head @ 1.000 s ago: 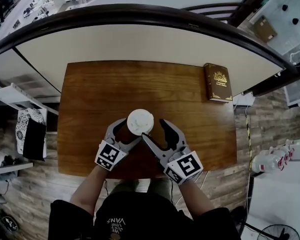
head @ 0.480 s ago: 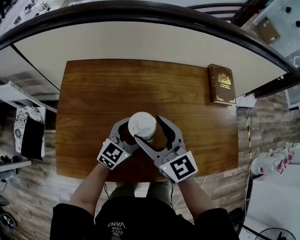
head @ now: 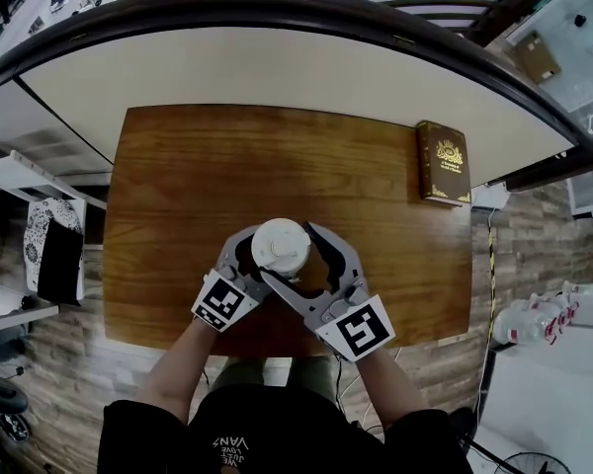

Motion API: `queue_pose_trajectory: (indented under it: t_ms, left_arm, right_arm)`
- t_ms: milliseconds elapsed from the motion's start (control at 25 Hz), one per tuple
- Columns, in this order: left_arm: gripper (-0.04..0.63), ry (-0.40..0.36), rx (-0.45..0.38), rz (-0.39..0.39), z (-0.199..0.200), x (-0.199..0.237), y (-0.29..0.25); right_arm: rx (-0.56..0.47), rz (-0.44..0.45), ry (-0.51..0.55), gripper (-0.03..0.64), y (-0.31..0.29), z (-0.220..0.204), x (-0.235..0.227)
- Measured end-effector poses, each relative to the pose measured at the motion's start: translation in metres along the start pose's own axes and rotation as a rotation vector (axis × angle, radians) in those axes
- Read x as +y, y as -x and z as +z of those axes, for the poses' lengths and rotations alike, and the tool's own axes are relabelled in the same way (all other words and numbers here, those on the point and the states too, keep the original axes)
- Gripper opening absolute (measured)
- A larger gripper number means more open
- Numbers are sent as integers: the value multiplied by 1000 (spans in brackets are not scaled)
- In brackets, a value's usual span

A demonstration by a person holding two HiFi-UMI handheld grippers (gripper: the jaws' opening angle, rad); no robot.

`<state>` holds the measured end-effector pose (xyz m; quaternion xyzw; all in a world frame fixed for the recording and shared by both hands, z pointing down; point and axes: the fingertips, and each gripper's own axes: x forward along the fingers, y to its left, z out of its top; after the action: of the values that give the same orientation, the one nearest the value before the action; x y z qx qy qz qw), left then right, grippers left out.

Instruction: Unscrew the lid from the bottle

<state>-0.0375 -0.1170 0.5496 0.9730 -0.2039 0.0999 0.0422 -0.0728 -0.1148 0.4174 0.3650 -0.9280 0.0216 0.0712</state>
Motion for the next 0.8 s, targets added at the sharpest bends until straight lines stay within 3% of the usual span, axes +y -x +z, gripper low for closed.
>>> queue_pose_trajectory:
  t_ms: [240, 640, 720, 800]
  left_arm:
    - [370, -5, -4, -30, 0, -1, 1]
    - [370, -20, -17, -35, 1, -3, 2]
    - [370, -20, -21, -30, 1, -3, 1]
    - [370, -22, -23, -24, 2, -1, 1]
  right_arm:
    - [-1, 165, 1, 325, 1, -1, 2]
    - [1, 656, 31, 325, 5, -5, 7]
    - [8, 694, 27, 325, 3, -4, 8]
    - [1, 671, 37, 325, 3, -1, 7]
